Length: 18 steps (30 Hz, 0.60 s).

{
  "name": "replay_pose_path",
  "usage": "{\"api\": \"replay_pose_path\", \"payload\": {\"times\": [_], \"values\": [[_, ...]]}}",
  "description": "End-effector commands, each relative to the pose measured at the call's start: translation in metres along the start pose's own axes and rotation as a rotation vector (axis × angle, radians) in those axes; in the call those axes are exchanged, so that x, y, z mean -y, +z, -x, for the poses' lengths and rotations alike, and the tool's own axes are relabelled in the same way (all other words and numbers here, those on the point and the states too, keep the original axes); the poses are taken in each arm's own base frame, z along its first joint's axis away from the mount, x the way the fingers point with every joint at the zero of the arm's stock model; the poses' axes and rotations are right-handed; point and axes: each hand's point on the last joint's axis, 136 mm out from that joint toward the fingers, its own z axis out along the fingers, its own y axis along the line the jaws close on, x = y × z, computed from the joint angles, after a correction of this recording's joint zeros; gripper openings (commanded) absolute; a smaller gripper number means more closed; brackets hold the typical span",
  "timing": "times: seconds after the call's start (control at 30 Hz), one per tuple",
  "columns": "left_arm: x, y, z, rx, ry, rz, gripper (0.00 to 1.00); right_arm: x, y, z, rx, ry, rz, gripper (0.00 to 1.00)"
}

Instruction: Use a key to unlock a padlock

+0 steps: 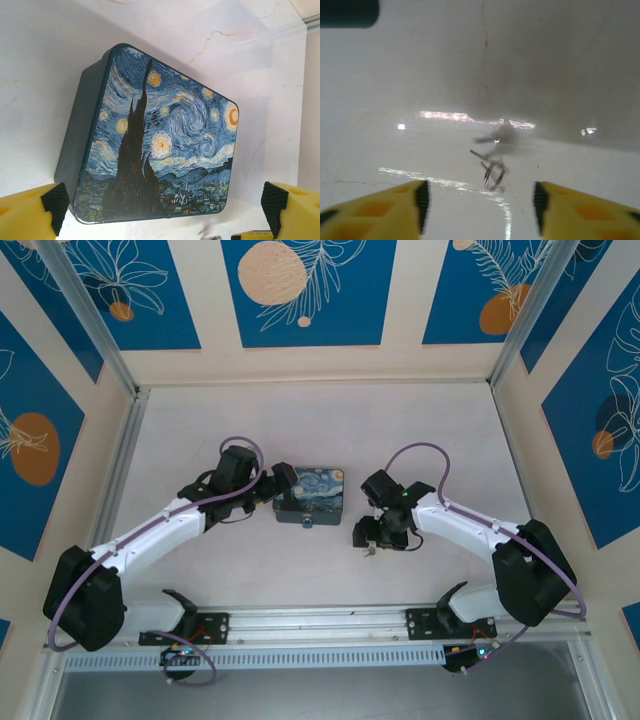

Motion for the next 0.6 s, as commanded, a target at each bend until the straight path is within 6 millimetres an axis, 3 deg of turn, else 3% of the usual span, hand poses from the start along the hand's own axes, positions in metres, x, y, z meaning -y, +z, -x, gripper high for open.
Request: {"api": "replay_pose_path", "payload": {"times": [0.0, 0.3, 0.57], "values": [[0.007, -0.003, -0.001, -0.016, 0.024, -0.012, 1.00, 0.005, 0.002, -0.001, 0.004, 0.044, -0.009, 0.70], [0.009, -0.002, 0.001, -0.015, 0.026, -0.014, 1.00, 0.015, 0.009, -0.002, -0.016, 0.019, -0.082, 0.59], [0.010, 0.000, 0.001, -0.018, 0.023, -0.013, 1.00, 0.018, 0.018, 0.001, -0.037, -0.053, -0.178, 0.59]]}}
